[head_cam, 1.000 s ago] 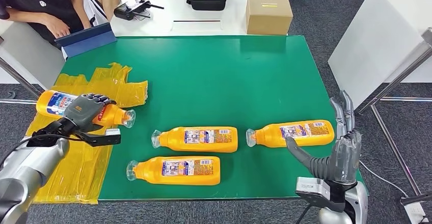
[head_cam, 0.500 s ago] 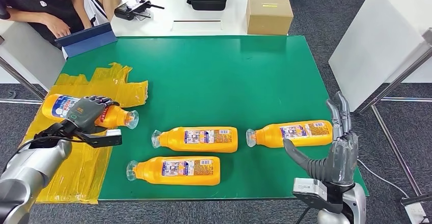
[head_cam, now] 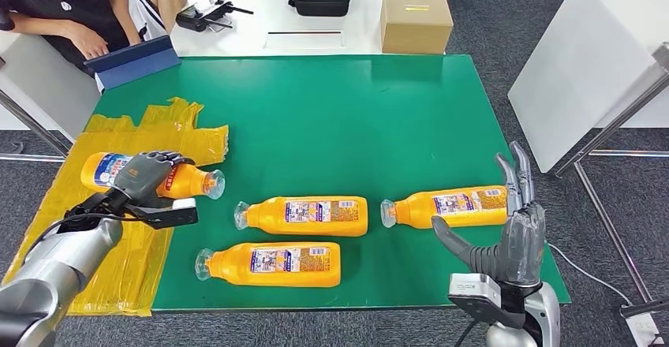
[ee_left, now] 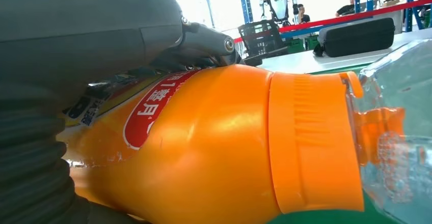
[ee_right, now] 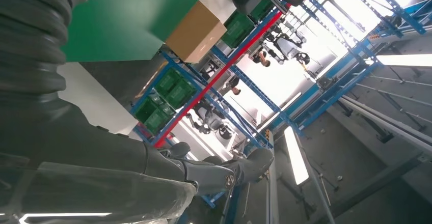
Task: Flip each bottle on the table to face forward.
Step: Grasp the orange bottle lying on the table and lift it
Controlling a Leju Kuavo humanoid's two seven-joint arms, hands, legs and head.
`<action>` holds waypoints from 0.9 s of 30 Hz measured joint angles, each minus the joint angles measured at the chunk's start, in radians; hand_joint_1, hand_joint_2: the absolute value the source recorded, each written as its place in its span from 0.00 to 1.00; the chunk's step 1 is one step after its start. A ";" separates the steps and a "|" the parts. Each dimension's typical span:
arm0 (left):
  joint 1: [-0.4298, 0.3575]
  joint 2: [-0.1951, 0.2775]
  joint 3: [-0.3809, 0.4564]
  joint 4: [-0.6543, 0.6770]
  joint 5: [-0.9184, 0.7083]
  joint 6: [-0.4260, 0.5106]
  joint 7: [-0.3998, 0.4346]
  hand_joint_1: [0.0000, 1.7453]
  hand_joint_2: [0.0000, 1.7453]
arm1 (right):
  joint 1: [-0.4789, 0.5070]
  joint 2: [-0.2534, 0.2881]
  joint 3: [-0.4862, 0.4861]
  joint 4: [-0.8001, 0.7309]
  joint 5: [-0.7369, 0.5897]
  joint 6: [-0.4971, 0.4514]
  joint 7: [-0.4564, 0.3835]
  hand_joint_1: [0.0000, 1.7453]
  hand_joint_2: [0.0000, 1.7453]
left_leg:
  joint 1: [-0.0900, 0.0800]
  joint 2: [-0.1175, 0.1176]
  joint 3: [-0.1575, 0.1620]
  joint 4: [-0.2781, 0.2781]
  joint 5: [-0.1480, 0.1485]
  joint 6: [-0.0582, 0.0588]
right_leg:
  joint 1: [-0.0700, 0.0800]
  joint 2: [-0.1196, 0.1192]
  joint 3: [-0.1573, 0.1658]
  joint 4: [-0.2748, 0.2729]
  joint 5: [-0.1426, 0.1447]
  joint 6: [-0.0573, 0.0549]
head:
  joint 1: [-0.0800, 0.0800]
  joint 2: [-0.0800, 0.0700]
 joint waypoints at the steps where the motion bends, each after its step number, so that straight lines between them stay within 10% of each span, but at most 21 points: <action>1: 0.003 0.000 0.000 -0.002 0.002 0.000 -0.001 1.00 1.00 | -0.001 0.001 0.000 0.000 -0.002 0.002 0.000 0.00 1.00 | 0.000 0.000 0.000 0.000 0.000 0.000 | 0.000 0.000 0.000 0.000 0.000 0.000 | 0.000 0.000; 3: 0.009 0.000 0.000 -0.005 0.008 0.000 -0.003 0.99 1.00 | -0.007 0.002 0.000 0.003 -0.008 0.004 -0.002 0.00 1.00 | 0.000 0.000 0.000 0.000 0.000 0.000 | 0.000 0.000 0.000 0.000 0.000 0.000 | 0.000 0.000; 7: 0.013 0.000 0.000 -0.007 0.014 0.000 -0.007 0.09 1.00 | -0.020 0.002 0.000 0.013 -0.025 0.011 -0.010 0.00 1.00 | 0.000 0.000 0.000 0.000 0.000 0.000 | 0.000 0.000 0.000 0.000 0.000 0.000 | 0.000 0.000; 8: 0.013 0.000 -0.001 -0.007 0.016 0.000 -0.008 0.00 1.00 | -0.023 0.002 0.000 0.016 -0.029 0.012 -0.012 0.00 1.00 | 0.000 0.000 0.000 0.000 0.000 0.000 | 0.000 0.000 0.000 0.000 0.000 0.000 | 0.000 0.000; 27: 0.004 0.000 -0.014 -0.007 0.049 -0.091 -0.030 0.00 1.00 | -0.061 0.000 0.000 0.066 -0.040 0.004 -0.020 0.00 1.00 | 0.000 0.000 0.000 0.000 0.000 0.000 | 0.000 0.000 0.000 0.000 0.000 0.000 | 0.000 0.000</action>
